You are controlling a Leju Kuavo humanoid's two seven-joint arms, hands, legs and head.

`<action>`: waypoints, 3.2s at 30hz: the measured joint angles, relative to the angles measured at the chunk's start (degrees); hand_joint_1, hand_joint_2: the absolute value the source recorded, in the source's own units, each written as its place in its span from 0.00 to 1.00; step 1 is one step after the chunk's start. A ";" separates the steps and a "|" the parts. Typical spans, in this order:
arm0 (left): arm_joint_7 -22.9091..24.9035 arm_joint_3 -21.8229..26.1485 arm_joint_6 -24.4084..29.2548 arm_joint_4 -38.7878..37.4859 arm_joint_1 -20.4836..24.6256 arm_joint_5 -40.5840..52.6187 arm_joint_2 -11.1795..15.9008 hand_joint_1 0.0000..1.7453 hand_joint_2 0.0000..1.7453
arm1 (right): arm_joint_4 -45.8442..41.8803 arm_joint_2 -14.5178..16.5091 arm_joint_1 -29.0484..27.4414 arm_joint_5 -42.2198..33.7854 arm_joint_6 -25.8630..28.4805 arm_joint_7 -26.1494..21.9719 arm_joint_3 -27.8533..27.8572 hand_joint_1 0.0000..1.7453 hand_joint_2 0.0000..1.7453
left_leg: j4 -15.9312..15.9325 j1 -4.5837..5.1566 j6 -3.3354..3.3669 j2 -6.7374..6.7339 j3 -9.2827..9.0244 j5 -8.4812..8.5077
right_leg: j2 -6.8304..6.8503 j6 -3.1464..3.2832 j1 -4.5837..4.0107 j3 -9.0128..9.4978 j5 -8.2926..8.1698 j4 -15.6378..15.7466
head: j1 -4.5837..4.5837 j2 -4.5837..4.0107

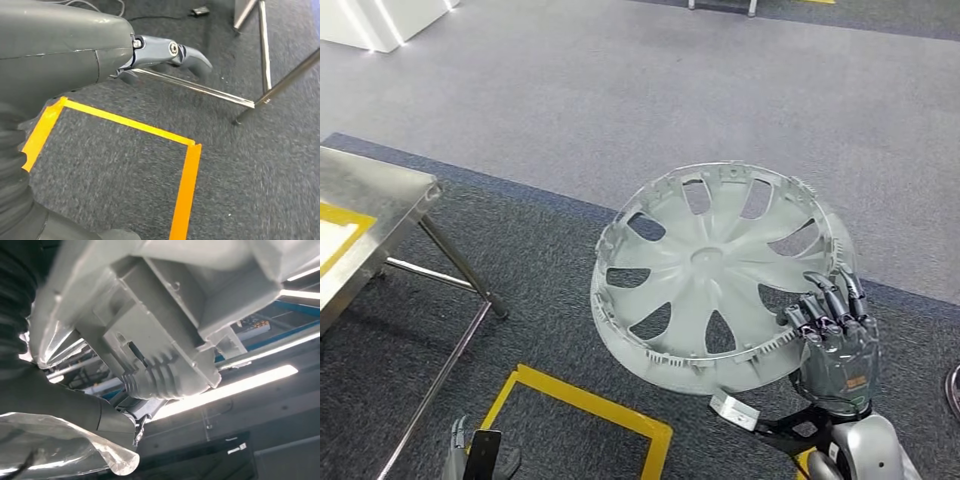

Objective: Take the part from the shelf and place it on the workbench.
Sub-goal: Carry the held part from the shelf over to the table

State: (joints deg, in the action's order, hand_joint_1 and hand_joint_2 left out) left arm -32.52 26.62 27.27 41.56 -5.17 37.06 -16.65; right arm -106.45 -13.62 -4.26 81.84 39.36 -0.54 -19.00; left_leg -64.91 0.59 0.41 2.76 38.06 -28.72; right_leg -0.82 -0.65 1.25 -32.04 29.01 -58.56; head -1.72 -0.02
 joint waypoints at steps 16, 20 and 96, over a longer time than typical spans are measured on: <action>-0.04 0.05 0.01 -0.19 0.26 0.02 -0.14 0.00 1.00 | -0.16 -0.02 0.07 -0.01 0.01 0.00 -0.03 1.00 1.00 | 6.67 0.35 2.92 -3.07 -3.41 3.26 | 2.61 -2.05 -0.60 -1.36 6.31 -7.34 | 0.77 0.00; -0.04 0.07 -0.01 -0.25 0.29 0.03 -0.16 0.00 1.00 | -0.16 -0.02 -0.07 -0.03 0.01 0.01 -0.05 1.00 1.00 | 6.52 0.26 3.05 0.20 -3.53 3.12 | 0.85 -2.32 -0.55 -7.27 6.70 -14.99 | 0.99 0.00; 11.93 11.68 8.90 -25.10 3.96 19.60 5.45 0.00 1.00 | -8.97 0.24 -10.88 1.04 0.07 -2.33 7.56 1.00 1.00 | -9.85 -0.79 -0.91 -2.04 3.98 -5.00 | 2.73 0.11 0.16 1.72 0.76 1.49 | -0.43 0.00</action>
State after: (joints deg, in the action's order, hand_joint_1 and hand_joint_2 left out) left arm -20.59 38.29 36.17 16.46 -1.21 56.66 -11.20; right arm -115.43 -13.38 -15.14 82.88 39.43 -2.87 -11.44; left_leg -74.75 -0.21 -0.51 0.72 42.04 -33.72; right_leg 1.91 -0.55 1.42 -30.32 29.77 -57.07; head -2.14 -0.02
